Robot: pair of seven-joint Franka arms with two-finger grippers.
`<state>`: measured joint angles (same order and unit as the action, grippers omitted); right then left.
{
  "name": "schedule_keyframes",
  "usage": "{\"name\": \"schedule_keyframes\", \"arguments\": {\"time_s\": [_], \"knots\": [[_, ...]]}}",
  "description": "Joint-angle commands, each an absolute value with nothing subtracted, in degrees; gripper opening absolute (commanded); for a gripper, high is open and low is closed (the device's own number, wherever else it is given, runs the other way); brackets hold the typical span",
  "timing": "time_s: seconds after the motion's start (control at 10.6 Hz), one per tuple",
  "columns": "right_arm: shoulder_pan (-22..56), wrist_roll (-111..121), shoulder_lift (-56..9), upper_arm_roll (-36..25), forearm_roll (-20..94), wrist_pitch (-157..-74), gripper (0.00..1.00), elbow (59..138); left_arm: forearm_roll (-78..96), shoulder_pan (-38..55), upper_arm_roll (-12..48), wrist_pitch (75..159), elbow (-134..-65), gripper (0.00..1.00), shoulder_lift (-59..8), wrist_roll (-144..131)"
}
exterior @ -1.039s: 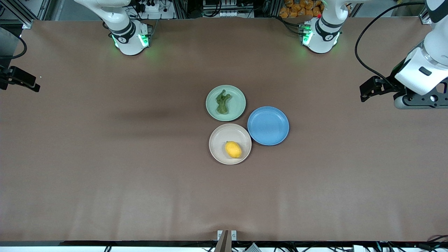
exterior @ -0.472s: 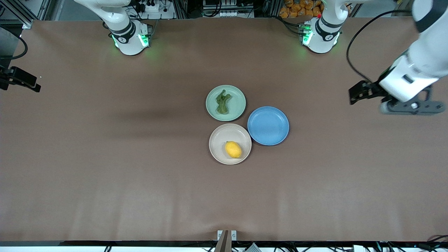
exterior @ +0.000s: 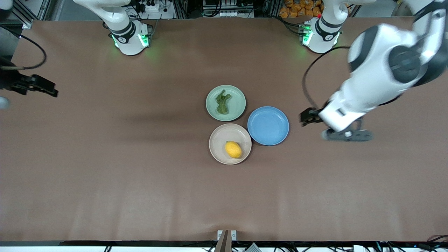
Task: Pick lemon and lettuce from plates
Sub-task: 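Lower the left gripper to the lemon while the right gripper reaches the lettuce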
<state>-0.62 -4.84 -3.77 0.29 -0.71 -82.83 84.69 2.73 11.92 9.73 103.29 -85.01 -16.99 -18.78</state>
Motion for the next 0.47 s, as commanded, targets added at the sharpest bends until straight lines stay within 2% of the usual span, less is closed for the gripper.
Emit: {"name": "schedule_keyframes", "arguments": {"time_s": [0.0, 0.38], "knots": [[3.15, -15.08, -5.27, 2.01, 0.79, -84.80, 1.00, 86.73, 4.48, 18.17, 9.41, 112.38, -84.20, 1.00, -23.09, -30.97], [10.09, -27.93, -7.03, 3.95, 0.79, -94.99, 1.00, 92.97, 4.31, 26.61, 9.32, 129.77, -84.29, 1.00, -33.98, -47.52]]}}
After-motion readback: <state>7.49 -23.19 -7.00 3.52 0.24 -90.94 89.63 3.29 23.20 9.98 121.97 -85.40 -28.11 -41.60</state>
